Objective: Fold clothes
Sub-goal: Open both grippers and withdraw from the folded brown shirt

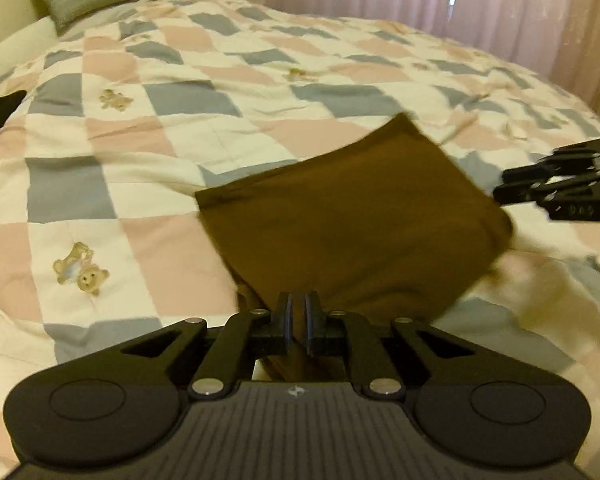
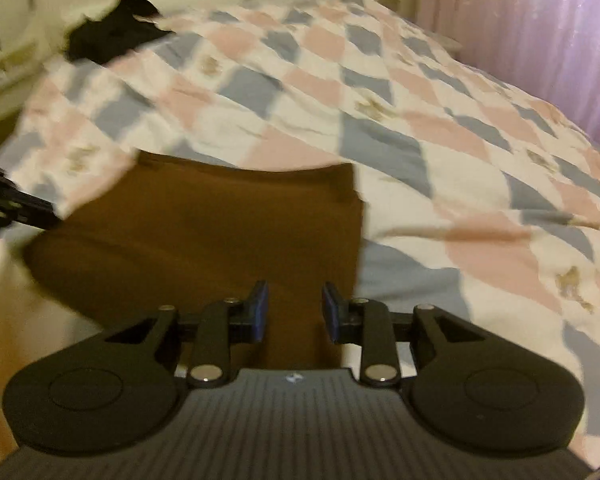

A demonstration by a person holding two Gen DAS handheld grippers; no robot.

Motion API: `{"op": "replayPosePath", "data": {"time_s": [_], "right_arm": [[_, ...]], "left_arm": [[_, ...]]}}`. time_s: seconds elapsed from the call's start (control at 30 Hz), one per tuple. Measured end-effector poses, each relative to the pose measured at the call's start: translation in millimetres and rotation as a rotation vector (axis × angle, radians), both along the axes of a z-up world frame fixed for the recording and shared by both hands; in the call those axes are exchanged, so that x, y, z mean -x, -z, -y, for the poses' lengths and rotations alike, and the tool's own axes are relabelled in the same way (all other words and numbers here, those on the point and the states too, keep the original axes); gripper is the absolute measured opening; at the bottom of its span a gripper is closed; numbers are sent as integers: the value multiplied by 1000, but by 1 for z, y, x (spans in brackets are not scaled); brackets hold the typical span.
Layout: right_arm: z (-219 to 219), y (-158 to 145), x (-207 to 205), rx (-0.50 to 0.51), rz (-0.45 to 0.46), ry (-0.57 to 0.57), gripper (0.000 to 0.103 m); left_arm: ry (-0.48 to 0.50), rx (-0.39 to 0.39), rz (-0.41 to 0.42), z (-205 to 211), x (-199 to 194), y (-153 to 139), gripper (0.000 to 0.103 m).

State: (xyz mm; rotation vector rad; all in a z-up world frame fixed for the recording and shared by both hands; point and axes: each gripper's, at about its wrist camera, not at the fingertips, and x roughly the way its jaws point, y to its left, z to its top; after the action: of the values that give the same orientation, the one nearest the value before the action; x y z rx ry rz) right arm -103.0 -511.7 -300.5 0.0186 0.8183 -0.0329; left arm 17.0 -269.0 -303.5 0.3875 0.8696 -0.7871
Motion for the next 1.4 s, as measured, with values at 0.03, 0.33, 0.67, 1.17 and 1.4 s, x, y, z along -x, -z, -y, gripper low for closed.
{"op": "replayPosePath", "data": {"time_s": [0.03, 0.33, 0.67, 1.17, 1.4], "right_arm": [[-3, 4, 0, -15, -12, -5, 24], [5, -10, 12, -202, -66, 204, 31], [-19, -73, 87, -300, -39, 283, 51], [-32, -94, 113, -304, -32, 263, 59], [-23, -76, 96, -312, -83, 251, 64]], "left_arm": [[16, -15, 1, 4, 5, 5, 13], [-171, -62, -107, 22, 19, -22, 22], [-301, -146, -112, 17, 89, -79, 46], [-359, -185, -114, 5, 123, -96, 52], [-342, -137, -107, 3, 99, -81, 57]]}}
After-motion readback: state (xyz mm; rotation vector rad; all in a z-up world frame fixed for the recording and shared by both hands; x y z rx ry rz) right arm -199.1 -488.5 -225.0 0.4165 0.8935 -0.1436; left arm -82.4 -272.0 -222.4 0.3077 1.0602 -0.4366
